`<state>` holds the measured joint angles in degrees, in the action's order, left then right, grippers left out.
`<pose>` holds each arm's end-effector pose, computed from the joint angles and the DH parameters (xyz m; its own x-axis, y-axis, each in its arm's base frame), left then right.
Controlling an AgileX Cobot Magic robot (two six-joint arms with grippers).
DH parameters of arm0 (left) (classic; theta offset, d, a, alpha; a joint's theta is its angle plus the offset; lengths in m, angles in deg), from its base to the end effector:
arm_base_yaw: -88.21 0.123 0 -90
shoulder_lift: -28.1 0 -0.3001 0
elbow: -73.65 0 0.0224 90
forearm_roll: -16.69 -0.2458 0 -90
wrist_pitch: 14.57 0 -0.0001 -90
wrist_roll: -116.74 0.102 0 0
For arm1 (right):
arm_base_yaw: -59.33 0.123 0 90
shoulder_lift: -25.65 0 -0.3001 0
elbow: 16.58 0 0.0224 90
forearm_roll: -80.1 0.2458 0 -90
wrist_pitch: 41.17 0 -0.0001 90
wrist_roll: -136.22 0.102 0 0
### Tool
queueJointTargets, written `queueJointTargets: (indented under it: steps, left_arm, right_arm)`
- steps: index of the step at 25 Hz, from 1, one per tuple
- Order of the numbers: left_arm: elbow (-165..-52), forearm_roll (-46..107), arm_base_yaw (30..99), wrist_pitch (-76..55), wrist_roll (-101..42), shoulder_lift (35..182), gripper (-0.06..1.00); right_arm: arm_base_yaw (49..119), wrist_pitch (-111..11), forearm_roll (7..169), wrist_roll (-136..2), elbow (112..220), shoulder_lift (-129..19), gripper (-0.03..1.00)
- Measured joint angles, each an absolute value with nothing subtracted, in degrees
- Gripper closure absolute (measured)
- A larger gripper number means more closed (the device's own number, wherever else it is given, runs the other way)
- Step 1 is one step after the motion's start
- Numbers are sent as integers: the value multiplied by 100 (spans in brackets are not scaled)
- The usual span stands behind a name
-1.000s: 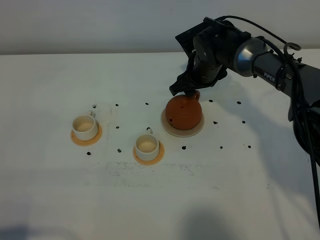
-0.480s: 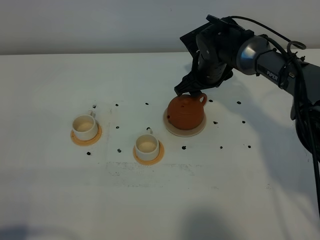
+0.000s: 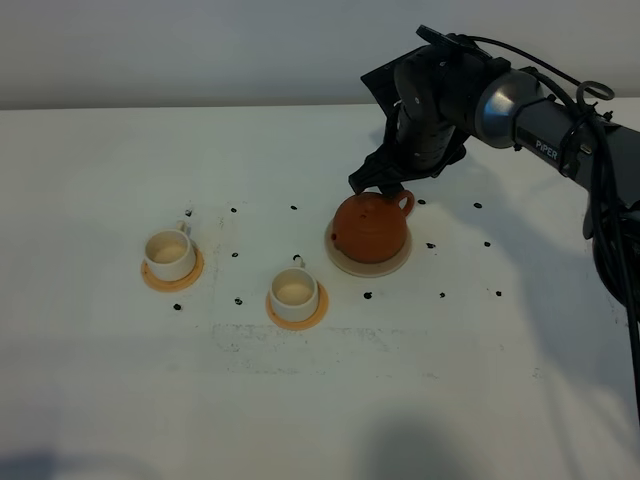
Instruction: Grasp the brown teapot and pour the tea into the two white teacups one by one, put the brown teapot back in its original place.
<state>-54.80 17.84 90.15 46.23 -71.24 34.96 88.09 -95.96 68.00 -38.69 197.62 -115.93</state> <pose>-0.0113 -0.0022 0.2568 -0.4795 -0.1648 -0.8619 -0.0908 0.9862 -0.1381 0.4538 0.2291 0.1621 -0.8166 -0.4866 -0.3106 -0.4547 0.8737 -0.1732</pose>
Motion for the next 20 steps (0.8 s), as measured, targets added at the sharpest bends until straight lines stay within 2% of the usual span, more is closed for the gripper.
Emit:
queueJointTargets:
  steps: [20]
  left_arm:
    - [-5480, 1784, 9015, 4623, -7124, 3496, 27]
  right_arm:
    - [8809, -9971, 6495, -3874, 19814, -11654, 38]
